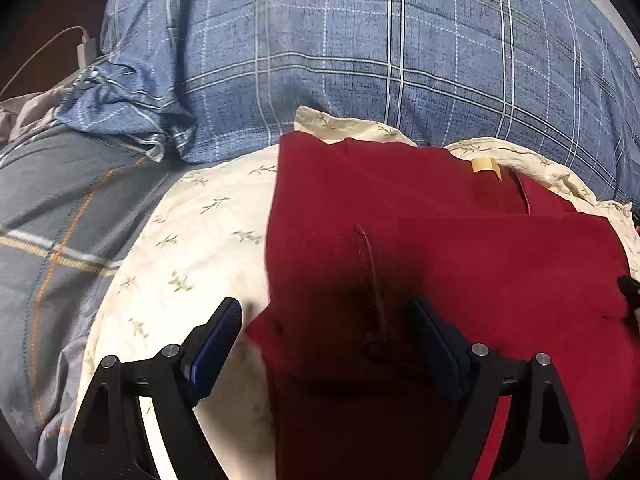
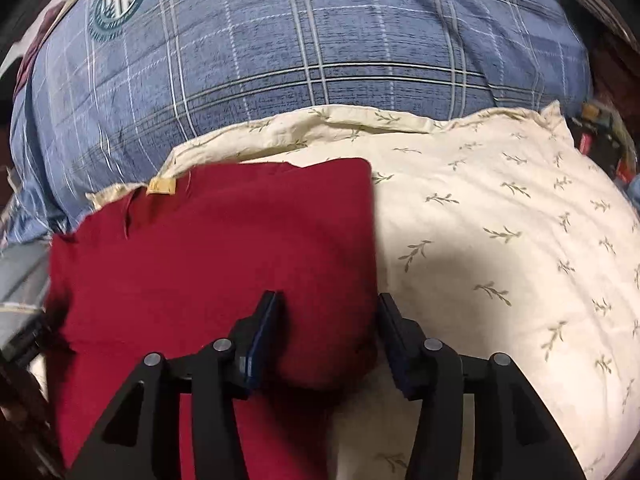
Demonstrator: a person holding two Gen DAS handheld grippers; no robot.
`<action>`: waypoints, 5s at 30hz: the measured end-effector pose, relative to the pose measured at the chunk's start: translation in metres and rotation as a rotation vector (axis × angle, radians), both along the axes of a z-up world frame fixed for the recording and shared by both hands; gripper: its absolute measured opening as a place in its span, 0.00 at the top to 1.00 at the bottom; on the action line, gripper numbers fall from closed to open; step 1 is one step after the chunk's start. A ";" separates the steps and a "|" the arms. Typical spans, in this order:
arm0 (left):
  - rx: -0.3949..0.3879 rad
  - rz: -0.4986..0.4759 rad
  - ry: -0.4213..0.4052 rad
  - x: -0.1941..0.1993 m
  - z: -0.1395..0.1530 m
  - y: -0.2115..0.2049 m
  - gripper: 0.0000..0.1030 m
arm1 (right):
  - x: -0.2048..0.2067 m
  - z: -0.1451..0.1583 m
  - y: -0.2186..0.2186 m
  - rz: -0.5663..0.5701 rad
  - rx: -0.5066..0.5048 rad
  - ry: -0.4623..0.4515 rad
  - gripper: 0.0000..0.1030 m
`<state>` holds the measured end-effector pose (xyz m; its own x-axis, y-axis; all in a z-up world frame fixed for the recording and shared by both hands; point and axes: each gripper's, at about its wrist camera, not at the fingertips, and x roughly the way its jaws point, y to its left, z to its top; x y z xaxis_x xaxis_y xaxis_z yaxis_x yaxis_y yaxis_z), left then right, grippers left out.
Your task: Fold small clothes
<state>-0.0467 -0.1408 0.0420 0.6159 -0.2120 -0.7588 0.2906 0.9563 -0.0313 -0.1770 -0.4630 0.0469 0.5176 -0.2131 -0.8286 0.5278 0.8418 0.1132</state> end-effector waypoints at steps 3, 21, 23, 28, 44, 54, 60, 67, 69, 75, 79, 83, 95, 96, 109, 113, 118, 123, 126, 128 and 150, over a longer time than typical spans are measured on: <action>-0.028 0.005 0.022 -0.019 0.008 0.011 0.18 | -0.025 0.016 0.012 0.038 -0.017 -0.007 0.50; -0.061 -0.013 0.135 -0.157 0.032 0.109 0.18 | -0.156 0.011 0.090 0.293 0.128 0.041 0.40; -0.082 0.001 0.150 -0.165 0.032 0.117 0.18 | -0.159 0.005 0.095 0.305 0.137 0.053 0.45; -0.093 0.006 0.159 -0.179 0.031 0.126 0.18 | -0.163 -0.010 0.099 0.302 0.149 0.044 0.70; -0.078 -0.063 0.258 -0.204 0.019 0.133 0.18 | -0.197 0.002 0.083 0.307 0.347 -0.004 0.68; -0.075 -0.106 0.337 -0.214 0.004 0.130 0.18 | -0.229 -0.027 0.103 0.399 0.510 0.109 0.60; -0.062 -0.116 0.354 -0.210 0.000 0.127 0.18 | -0.223 -0.035 0.112 0.421 0.518 0.136 0.54; -0.077 -0.130 0.405 -0.211 -0.004 0.127 0.19 | -0.228 -0.028 0.123 0.483 0.528 0.142 0.53; -0.074 -0.128 0.407 -0.209 -0.005 0.125 0.20 | -0.226 -0.023 0.129 0.515 0.539 0.133 0.53; -0.072 -0.133 0.401 -0.206 -0.008 0.118 0.20 | -0.221 -0.039 0.130 0.503 0.569 0.155 0.53; -0.072 -0.139 0.401 -0.208 -0.007 0.121 0.22 | -0.221 -0.042 0.128 0.491 0.552 0.147 0.72; -0.078 -0.143 0.403 -0.207 -0.005 0.125 0.41 | -0.223 -0.024 0.132 0.535 0.507 0.088 0.88; -0.180 -0.230 0.374 -0.201 0.040 0.134 0.94 | -0.209 0.018 0.129 0.564 0.543 -0.128 0.92; -0.198 -0.234 0.373 -0.196 0.043 0.132 0.94 | -0.206 0.021 0.127 0.559 0.538 -0.142 0.92; -0.338 -0.199 0.131 -0.101 0.094 0.103 0.95 | -0.121 0.062 0.054 0.364 0.372 -0.361 0.95; -0.361 -0.187 0.084 -0.061 0.097 0.079 0.95 | -0.073 0.066 0.029 0.311 0.326 -0.367 0.95; -0.348 -0.154 0.049 -0.006 0.083 0.047 0.95 | -0.015 0.062 0.002 0.294 0.267 -0.327 0.95; -0.331 -0.084 0.064 0.060 0.061 0.015 0.95 | 0.032 0.043 -0.022 0.255 0.233 -0.287 0.96; -0.308 -0.061 0.065 0.088 0.047 0.001 0.95 | 0.052 0.031 -0.033 0.230 0.228 -0.284 0.96; -0.312 -0.051 0.074 0.104 0.038 -0.005 0.95 | 0.066 0.022 -0.042 0.209 0.245 -0.282 0.96; -0.148 -0.035 0.144 0.061 -0.005 0.014 0.36 | 0.113 -0.017 0.001 0.293 -0.080 0.027 0.57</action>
